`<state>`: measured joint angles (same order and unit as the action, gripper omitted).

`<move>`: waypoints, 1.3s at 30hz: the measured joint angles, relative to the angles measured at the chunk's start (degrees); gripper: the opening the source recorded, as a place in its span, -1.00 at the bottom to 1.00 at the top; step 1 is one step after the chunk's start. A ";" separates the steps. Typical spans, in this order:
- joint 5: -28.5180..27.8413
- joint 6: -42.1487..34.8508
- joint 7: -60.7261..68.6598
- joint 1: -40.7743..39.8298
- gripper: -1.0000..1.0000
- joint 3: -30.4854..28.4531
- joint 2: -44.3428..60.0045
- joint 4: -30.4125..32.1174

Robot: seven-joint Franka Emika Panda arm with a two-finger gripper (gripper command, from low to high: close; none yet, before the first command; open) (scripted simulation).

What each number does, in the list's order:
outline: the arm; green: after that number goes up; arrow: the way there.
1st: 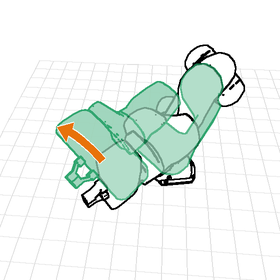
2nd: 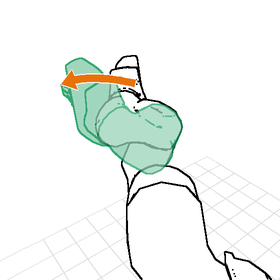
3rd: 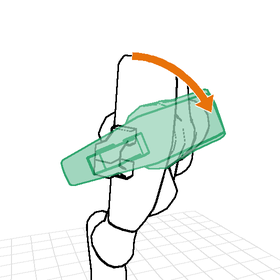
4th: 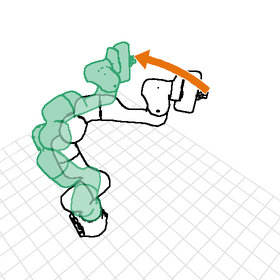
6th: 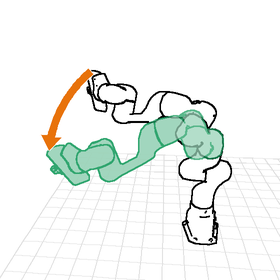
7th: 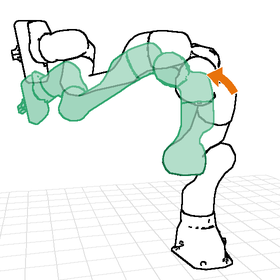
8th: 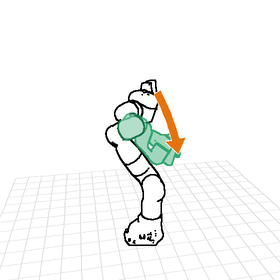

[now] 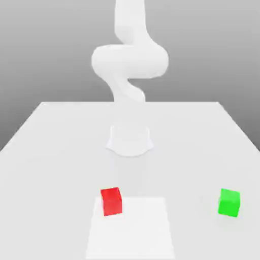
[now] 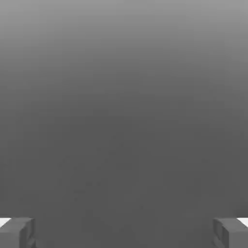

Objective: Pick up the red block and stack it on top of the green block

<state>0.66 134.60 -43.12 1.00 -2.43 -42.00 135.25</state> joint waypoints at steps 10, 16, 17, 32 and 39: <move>1.77 13.11 11.95 3.38 0.00 -7.59 18.73 15.91; -0.85 22.52 17.58 2.51 0.00 -8.99 31.90 26.67; -1.84 24.88 18.19 2.20 0.00 -9.17 35.16 28.17; 7.76 39.94 26.56 -2.80 -1.00 -1.92 53.58 27.70; 6.91 39.38 25.95 -2.63 -1.00 -2.31 52.96 27.74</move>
<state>7.57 173.98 -17.17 -1.63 -4.74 10.95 162.98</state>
